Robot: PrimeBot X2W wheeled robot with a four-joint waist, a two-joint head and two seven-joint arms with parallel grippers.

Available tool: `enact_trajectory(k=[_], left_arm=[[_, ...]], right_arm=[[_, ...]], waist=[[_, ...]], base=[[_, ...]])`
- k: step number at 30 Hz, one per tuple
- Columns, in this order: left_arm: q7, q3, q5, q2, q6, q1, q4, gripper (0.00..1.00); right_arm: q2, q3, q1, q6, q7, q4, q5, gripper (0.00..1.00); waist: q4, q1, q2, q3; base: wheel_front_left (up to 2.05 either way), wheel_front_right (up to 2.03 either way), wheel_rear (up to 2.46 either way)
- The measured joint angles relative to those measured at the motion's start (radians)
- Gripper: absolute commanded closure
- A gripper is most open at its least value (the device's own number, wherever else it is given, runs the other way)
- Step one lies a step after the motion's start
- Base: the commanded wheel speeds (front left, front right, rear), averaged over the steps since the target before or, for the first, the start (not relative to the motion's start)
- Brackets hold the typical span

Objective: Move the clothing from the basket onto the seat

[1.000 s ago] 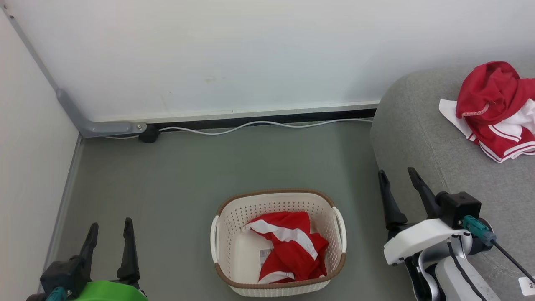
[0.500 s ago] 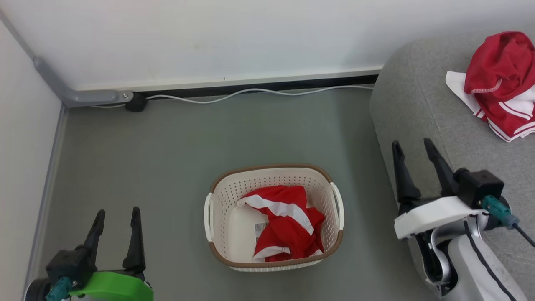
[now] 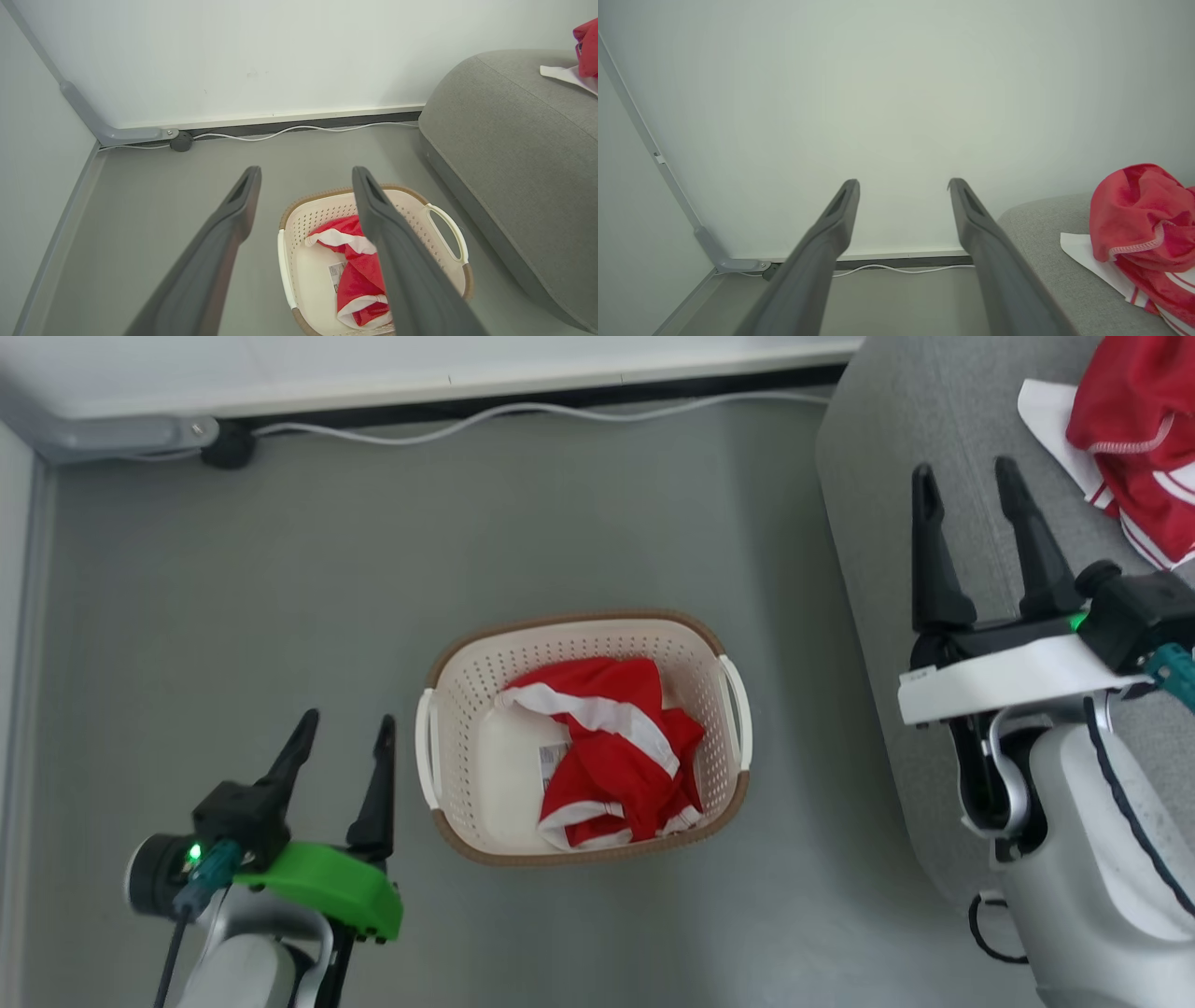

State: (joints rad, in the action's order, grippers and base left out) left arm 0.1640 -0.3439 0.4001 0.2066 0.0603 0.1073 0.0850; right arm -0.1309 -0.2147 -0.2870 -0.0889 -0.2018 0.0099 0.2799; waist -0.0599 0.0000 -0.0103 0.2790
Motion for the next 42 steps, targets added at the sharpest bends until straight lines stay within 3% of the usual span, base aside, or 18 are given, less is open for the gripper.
enact_trajectory(k=[16, 31, 42], left_arm=[[-0.072, -0.082, -0.069, -0.063, -0.025, 0.246, 0.204, 0.00], [-0.084, -0.106, -0.123, -0.072, -0.043, 0.408, 0.328, 0.00], [-0.083, -0.156, -0.150, -0.070, -0.098, 0.491, 0.411, 0.00]], right_arm=[[0.011, 0.017, -0.125, -0.001, -0.009, -0.061, 0.000, 0.00], [0.050, -0.020, -0.292, 0.008, -0.028, -0.106, 0.010, 0.00], [0.065, -0.027, -0.353, 0.008, -0.044, -0.089, 0.013, 0.00]], waist=[[-0.076, 0.0001, 0.0000, 0.223], [-0.175, 0.0002, 0.0000, 0.433], [-0.240, 0.0001, 0.0000, 0.575]], base=[[0.00, 0.00, 0.00], [0.00, 0.00, 0.00], [0.00, 0.00, 0.00]])
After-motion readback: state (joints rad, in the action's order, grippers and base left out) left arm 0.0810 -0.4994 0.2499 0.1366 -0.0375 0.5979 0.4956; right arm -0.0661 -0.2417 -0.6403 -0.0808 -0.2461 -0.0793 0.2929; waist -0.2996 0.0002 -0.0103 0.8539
